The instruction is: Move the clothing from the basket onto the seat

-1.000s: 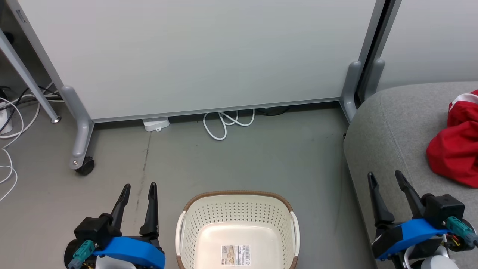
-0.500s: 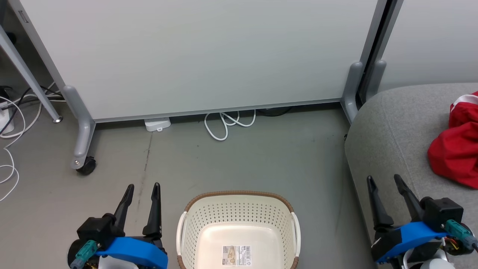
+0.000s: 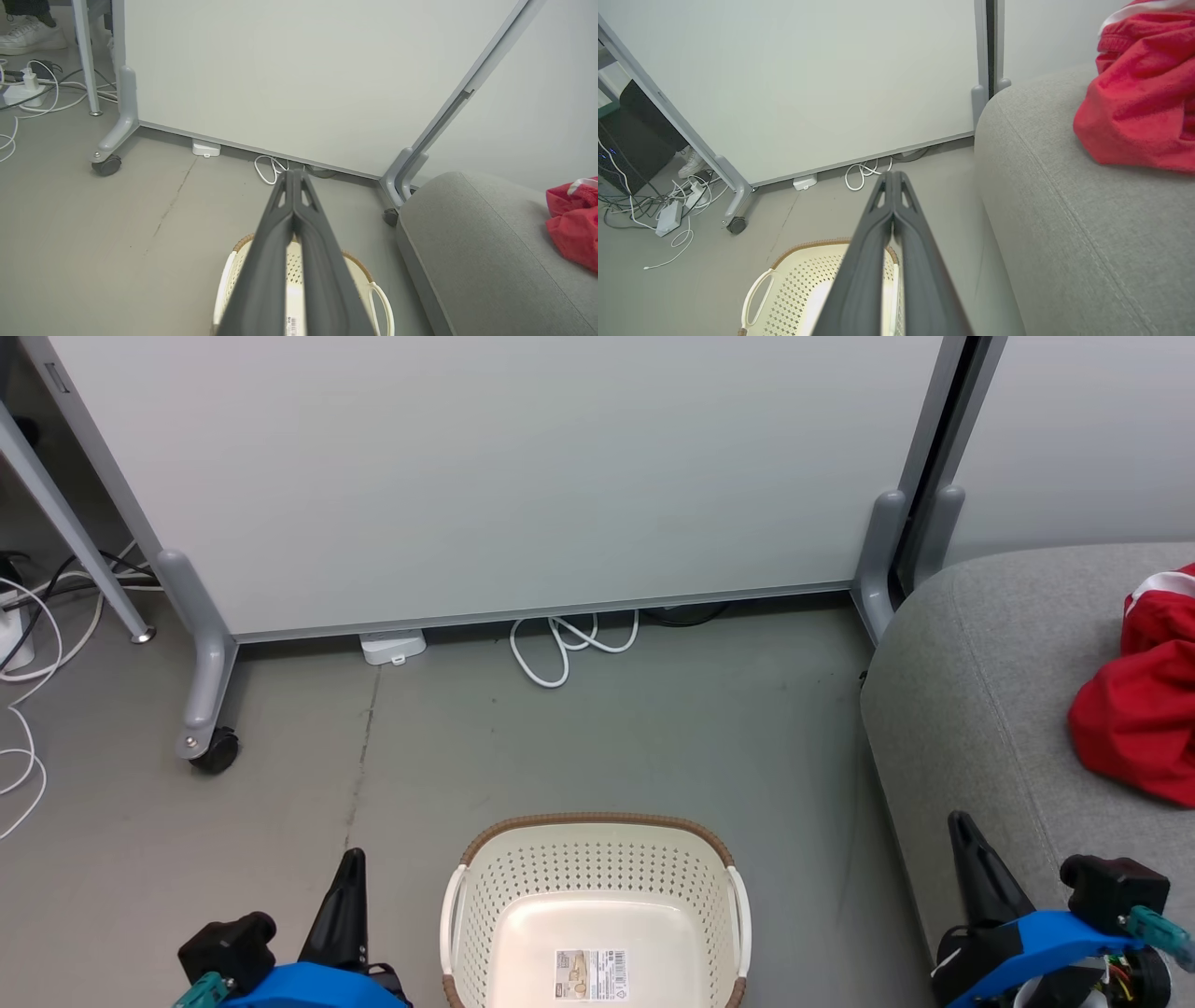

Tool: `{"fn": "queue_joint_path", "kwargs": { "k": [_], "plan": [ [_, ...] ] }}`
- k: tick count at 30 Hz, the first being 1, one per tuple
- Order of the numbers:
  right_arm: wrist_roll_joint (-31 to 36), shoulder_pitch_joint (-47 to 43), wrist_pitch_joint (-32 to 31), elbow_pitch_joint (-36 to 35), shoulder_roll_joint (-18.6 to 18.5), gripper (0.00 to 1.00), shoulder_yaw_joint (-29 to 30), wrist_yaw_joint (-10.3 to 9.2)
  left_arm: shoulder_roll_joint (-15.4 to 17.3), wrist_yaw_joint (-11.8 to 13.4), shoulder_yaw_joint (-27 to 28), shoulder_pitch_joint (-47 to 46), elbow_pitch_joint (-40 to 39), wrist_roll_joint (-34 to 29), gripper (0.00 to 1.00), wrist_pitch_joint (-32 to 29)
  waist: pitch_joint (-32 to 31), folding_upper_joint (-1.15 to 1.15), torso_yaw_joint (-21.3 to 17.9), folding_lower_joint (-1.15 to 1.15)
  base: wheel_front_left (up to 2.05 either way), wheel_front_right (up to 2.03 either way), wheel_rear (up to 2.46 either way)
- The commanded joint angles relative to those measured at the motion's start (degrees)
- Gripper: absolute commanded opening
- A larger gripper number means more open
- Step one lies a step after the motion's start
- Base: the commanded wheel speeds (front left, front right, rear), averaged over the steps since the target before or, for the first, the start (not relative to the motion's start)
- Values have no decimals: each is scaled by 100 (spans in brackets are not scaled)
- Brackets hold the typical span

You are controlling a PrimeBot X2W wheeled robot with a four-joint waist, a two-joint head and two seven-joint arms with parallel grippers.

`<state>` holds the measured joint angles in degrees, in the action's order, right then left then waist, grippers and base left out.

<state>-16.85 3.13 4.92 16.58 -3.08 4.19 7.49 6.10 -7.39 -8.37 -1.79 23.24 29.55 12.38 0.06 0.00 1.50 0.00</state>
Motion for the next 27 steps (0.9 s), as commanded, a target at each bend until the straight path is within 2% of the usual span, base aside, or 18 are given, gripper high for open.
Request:
{"fn": "queue_joint_path", "kwargs": {
  "k": [1,27],
  "plan": [
    [-217,108,-37,-103,-8,0,27,0,4,-1,70,-154,-126,176,0,-40,0,0,-2,0,0,0,0],
    [-2662,183,-390,-184,2,0,82,0,-103,-5,551,-276,-402,2206,0,-657,3,0,-35,0,0,0,0]
  ]
}}
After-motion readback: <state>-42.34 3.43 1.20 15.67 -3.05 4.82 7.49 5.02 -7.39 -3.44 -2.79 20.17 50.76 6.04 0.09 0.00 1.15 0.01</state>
